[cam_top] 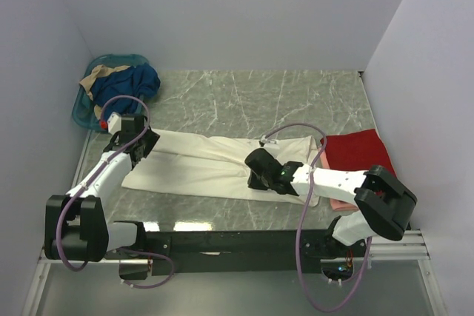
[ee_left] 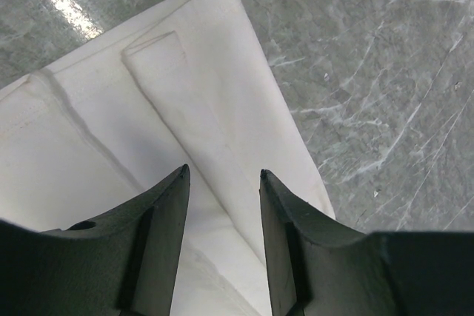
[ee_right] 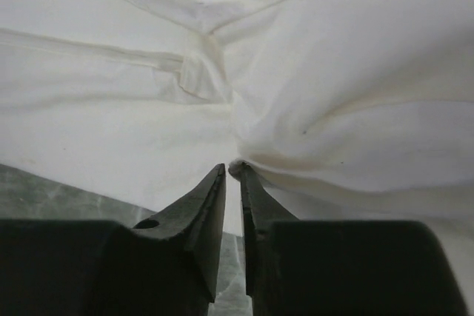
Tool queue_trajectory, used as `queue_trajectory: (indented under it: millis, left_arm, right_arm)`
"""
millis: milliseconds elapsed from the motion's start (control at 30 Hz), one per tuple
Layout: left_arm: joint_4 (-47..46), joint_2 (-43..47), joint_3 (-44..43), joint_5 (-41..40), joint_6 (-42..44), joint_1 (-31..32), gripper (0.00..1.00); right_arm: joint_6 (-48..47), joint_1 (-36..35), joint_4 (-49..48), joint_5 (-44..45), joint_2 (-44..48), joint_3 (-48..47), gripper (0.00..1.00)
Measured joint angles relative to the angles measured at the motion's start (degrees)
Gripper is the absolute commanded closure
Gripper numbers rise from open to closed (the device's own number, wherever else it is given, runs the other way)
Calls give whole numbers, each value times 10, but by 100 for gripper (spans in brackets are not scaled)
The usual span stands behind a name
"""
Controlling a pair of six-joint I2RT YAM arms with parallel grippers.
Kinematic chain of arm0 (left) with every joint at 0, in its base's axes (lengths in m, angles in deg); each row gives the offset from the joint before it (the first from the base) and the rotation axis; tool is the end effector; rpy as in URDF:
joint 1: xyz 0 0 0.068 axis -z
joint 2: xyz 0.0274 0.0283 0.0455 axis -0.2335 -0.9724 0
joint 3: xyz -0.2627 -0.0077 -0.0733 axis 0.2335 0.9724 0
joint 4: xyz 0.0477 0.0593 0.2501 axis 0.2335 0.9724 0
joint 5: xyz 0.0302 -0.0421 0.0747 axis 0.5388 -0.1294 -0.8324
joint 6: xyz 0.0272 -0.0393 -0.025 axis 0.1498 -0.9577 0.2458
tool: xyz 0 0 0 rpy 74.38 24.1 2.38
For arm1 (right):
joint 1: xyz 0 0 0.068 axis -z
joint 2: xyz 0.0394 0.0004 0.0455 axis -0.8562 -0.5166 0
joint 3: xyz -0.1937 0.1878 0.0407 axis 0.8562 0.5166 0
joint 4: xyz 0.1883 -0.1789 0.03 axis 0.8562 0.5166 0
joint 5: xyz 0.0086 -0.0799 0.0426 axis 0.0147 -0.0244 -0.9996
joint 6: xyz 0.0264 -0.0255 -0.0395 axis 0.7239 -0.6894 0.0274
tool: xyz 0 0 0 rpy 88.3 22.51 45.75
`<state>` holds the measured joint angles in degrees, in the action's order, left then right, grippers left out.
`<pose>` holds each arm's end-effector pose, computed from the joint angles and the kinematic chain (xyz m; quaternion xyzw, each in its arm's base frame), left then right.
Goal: Fold and stack the t-shirts
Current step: Fold the tshirt
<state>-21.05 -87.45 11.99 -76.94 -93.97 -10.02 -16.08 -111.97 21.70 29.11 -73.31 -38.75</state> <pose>0.2540 -0.0072 0.2140 -0.4712 0.7877 -0.1094 0.3814 0.1691 0.2110 0.1691 0.0263 0.9462 0.1692 0.2747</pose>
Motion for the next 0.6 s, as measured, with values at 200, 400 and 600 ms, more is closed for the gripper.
queue_trajectory:
  millis: [200, 400, 600]
  left_arm:
    - [-17, 2, 8, 17, 5, 0, 52]
    - [-44, 17, 22, 57, 39, 45, 49]
    - [-86, 5, 22, 94, 82, 191, 46]
  right_arm:
    - [-14, -1, -12, 0, 2, -9, 54]
    - [-27, 27, 38, 13, 69, -32, 51]
    - [-39, 181, 86, 6, 219, -3, 49]
